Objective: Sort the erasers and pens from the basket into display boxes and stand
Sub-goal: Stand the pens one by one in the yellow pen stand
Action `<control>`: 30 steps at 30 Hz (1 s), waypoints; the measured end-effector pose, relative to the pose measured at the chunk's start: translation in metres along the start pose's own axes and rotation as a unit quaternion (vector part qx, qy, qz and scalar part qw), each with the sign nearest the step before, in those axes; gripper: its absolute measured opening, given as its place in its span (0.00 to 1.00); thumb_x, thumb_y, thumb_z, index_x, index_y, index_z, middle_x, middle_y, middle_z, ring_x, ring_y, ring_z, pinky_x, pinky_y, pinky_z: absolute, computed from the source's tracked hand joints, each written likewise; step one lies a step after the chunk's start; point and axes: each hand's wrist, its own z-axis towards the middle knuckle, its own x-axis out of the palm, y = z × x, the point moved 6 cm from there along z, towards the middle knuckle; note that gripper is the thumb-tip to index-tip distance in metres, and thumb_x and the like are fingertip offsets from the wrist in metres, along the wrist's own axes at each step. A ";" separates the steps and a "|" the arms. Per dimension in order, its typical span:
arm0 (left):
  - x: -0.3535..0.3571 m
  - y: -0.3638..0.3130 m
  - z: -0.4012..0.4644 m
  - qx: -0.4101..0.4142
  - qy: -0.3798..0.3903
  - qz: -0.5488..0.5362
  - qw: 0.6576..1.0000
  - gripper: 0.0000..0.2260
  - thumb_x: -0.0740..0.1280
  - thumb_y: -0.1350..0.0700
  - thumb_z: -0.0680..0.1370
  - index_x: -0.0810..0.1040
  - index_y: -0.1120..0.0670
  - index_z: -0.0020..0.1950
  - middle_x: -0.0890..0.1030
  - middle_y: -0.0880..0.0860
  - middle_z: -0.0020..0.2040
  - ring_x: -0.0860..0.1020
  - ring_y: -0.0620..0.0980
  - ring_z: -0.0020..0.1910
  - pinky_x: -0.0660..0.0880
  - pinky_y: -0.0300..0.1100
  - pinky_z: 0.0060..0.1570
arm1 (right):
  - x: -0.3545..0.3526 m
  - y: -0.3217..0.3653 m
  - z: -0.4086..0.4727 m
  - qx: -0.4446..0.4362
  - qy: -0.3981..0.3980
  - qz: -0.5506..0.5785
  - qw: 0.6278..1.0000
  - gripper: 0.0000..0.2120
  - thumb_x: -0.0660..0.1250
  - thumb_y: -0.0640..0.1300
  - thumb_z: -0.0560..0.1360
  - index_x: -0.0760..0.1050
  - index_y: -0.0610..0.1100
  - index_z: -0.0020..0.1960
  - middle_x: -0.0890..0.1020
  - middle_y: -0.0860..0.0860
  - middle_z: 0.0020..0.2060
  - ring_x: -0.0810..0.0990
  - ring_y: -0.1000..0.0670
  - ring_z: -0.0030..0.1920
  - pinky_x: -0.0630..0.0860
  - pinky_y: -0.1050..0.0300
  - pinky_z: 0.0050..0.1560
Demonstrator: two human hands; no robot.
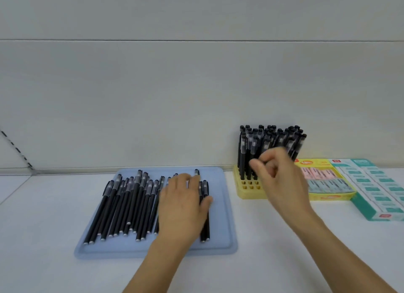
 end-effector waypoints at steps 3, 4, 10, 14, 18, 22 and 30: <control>-0.002 0.029 0.000 -0.089 0.046 0.073 0.992 0.32 0.58 0.33 0.77 0.61 0.51 0.74 0.67 0.52 0.68 0.65 0.53 0.68 0.65 0.45 0.63 | 0.048 0.031 -0.027 -0.063 0.193 -0.141 0.969 0.11 0.61 0.60 0.76 0.75 0.54 0.46 0.79 0.57 0.37 0.77 0.54 0.40 0.70 0.57 0.39; -0.002 0.033 0.002 -0.101 0.060 0.075 0.990 0.32 0.59 0.33 0.76 0.62 0.52 0.72 0.68 0.53 0.67 0.66 0.53 0.67 0.67 0.45 0.62 | 0.063 0.038 -0.034 -0.077 0.240 -0.183 0.950 0.14 0.60 0.62 0.76 0.75 0.53 0.46 0.79 0.57 0.38 0.78 0.53 0.41 0.70 0.57 0.39; -0.003 0.031 0.013 -0.116 0.127 0.021 0.985 0.25 0.68 0.47 0.73 0.66 0.56 0.65 0.70 0.56 0.61 0.73 0.56 0.59 0.70 0.42 0.45 | 0.103 0.052 -0.042 -0.065 0.365 -0.232 0.899 0.17 0.63 0.55 0.74 0.64 0.46 0.34 0.71 0.53 0.31 0.68 0.52 0.30 0.59 0.57 0.29; -0.001 0.030 0.024 -0.117 0.156 0.055 0.979 0.22 0.68 0.52 0.75 0.64 0.60 0.62 0.71 0.59 0.59 0.76 0.57 0.54 0.69 0.42 0.40 | 0.111 0.048 -0.039 0.001 0.397 -0.172 0.901 0.17 0.68 0.52 0.70 0.62 0.46 0.33 0.68 0.53 0.29 0.66 0.51 0.29 0.59 0.57 0.29; -0.002 0.031 0.029 -0.085 0.157 0.068 0.982 0.12 0.60 0.58 0.80 0.67 0.61 0.62 0.73 0.58 0.56 0.75 0.57 0.56 0.68 0.43 0.46 | 0.107 0.035 -0.034 0.032 0.370 -0.084 0.925 0.17 0.66 0.48 0.72 0.62 0.44 0.31 0.65 0.50 0.26 0.64 0.49 0.28 0.60 0.57 0.30; -0.003 0.042 0.034 -0.102 0.119 -0.001 0.988 0.06 0.55 0.62 0.81 0.69 0.60 0.55 0.70 0.53 0.40 0.74 0.55 0.45 0.66 0.42 0.42 | 0.070 0.027 -0.022 -0.002 0.270 0.024 0.962 0.14 0.67 0.50 0.76 0.71 0.43 0.36 0.72 0.51 0.28 0.68 0.53 0.29 0.67 0.56 0.33; -0.007 0.022 0.028 -0.209 0.029 -0.632 0.746 0.08 0.59 0.63 0.82 0.77 0.59 0.47 0.78 0.54 0.38 0.75 0.48 0.32 0.74 0.37 0.31 | -0.021 -0.027 0.011 0.010 0.001 0.118 0.993 0.05 0.68 0.43 0.76 0.75 0.45 0.41 0.81 0.50 0.34 0.81 0.47 0.38 0.79 0.47 0.40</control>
